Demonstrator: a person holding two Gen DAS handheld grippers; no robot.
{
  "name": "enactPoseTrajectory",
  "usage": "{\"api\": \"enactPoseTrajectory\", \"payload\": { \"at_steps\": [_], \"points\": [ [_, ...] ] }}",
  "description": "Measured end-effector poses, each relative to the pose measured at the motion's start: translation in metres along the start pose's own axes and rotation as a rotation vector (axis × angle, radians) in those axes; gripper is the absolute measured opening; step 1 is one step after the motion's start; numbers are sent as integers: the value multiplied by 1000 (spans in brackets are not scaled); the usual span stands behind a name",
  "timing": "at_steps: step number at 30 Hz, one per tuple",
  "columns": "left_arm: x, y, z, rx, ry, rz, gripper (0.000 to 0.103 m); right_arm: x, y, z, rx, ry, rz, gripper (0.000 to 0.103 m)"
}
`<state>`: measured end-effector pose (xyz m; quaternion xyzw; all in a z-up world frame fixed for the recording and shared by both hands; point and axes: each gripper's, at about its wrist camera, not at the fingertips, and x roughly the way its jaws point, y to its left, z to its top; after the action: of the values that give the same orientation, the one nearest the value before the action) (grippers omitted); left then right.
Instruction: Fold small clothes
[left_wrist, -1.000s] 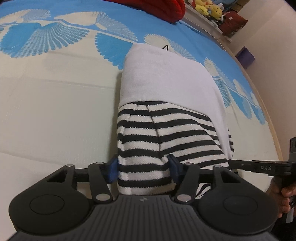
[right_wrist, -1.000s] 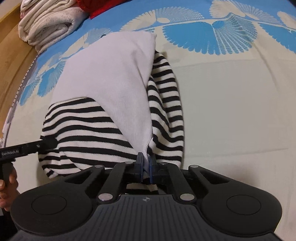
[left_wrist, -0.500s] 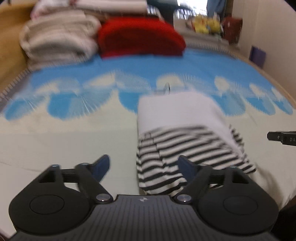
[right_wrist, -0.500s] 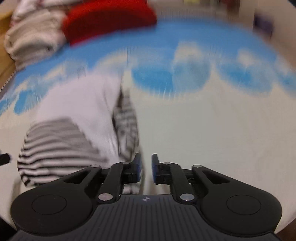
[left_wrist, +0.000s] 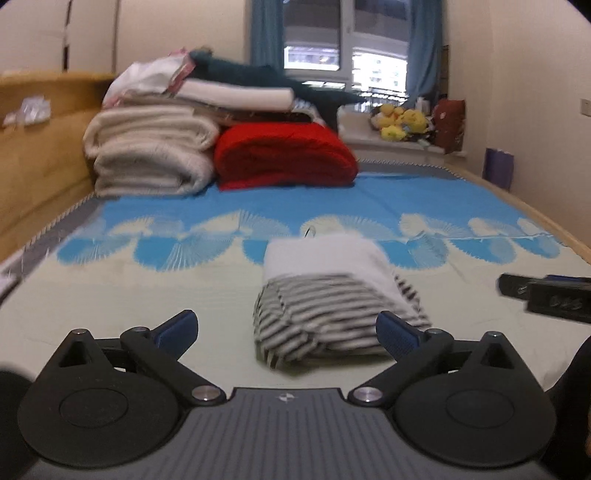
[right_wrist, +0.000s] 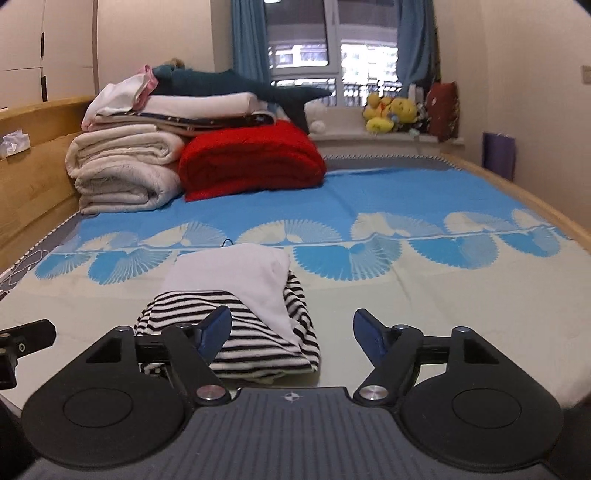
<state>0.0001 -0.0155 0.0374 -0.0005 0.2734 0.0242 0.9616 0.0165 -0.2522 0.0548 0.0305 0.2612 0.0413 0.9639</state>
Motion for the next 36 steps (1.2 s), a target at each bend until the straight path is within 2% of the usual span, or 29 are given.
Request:
{"api": "enactPoseTrajectory", "payload": {
  "at_steps": [3, 7, 13, 18, 36],
  "points": [
    [15, -2, -7, -11, 99, 9, 102, -9, 8, -14, -15, -3, -24, 81],
    [22, -11, -4, 33, 57, 23, 102, -4, 26, -24, -104, 13, -28, 82],
    [31, -17, -9, 12, 84, -12, 102, 4, 32, -28, -92, 46, -34, 85],
    [35, -20, -8, 15, 61, -2, 102, 9, 38, -30, -105, 50, -23, 85],
    [41, -14, -9, -19, 81, -6, 102, 13, 45, -28, -135, 45, -17, 85]
  ]
}}
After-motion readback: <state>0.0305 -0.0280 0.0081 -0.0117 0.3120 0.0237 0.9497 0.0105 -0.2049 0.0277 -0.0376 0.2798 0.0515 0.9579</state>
